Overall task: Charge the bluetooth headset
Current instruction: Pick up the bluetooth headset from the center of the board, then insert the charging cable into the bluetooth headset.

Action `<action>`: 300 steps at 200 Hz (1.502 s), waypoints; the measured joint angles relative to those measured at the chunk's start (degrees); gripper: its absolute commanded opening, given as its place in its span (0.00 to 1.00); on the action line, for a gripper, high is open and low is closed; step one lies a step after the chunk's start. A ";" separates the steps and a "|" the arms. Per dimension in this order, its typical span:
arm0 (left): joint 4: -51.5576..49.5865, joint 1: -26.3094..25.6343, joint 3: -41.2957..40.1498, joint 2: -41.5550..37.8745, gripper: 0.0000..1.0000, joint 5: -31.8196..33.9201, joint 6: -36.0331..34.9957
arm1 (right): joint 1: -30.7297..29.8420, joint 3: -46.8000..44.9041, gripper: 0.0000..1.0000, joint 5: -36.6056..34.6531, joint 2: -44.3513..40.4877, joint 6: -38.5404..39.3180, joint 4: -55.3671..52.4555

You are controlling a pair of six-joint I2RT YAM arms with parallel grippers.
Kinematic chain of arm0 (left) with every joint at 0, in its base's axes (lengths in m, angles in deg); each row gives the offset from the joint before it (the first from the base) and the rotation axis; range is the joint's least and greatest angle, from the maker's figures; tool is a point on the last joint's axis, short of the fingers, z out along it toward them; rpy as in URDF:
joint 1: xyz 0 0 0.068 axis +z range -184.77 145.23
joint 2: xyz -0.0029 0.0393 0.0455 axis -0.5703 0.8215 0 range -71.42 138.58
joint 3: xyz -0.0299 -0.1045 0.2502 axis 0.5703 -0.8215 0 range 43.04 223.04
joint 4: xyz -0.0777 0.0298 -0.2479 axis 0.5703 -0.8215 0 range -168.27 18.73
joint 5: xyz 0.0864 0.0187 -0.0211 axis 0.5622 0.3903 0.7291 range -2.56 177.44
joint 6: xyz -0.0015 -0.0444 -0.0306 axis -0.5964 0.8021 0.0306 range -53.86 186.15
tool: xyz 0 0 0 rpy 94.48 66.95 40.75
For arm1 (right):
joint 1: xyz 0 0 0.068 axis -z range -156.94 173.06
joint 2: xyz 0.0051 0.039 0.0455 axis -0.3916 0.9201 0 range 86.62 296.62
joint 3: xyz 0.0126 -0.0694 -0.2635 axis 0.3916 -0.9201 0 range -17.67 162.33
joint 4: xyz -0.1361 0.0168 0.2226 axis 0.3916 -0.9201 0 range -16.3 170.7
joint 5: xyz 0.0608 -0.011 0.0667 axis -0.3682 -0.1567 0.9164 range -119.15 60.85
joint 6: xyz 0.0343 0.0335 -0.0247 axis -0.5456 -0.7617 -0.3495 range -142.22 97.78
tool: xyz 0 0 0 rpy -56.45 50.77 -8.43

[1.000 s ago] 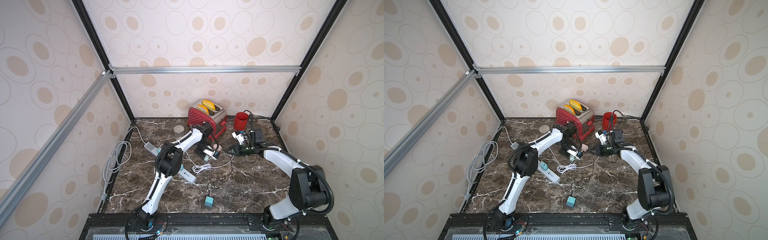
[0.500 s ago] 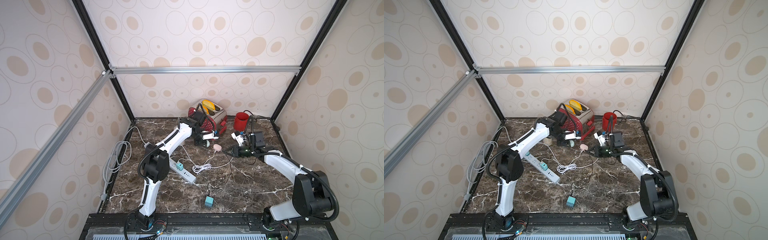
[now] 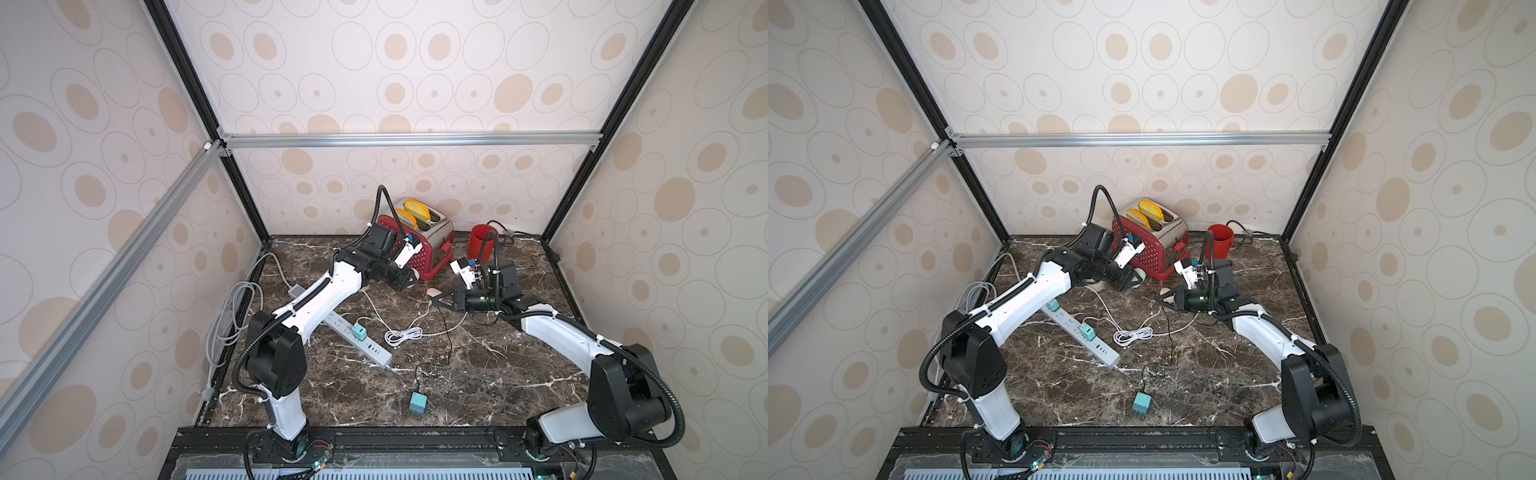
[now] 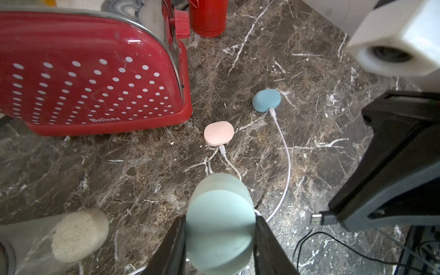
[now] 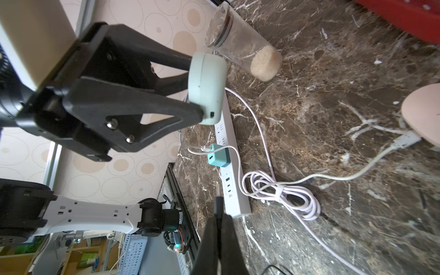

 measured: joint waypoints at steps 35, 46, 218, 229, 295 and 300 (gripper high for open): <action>2.05 -0.07 -0.52 -0.35 0.09 -1.16 2.27 | -0.74 1.55 0.00 0.98 0.37 -1.90 1.68; 2.49 -0.17 -0.76 -0.35 0.09 -1.31 2.27 | -0.74 2.23 0.00 1.20 0.70 -2.38 1.84; 2.78 -1.07 -2.67 -1.03 0.09 -2.64 1.97 | -0.74 4.70 0.00 0.00 5.07 -6.27 2.60; 2.78 -1.07 -2.80 -1.22 0.08 -2.84 1.97 | -0.74 4.70 0.00 -0.20 5.07 -6.03 2.60; 2.73 -1.18 -2.80 -1.36 0.08 -3.63 1.97 | -0.74 4.68 0.00 -0.35 5.07 -4.83 2.60; 2.71 -1.18 -2.80 -1.36 0.08 -3.61 1.97 | -0.74 4.68 0.00 -0.35 5.07 -4.68 2.60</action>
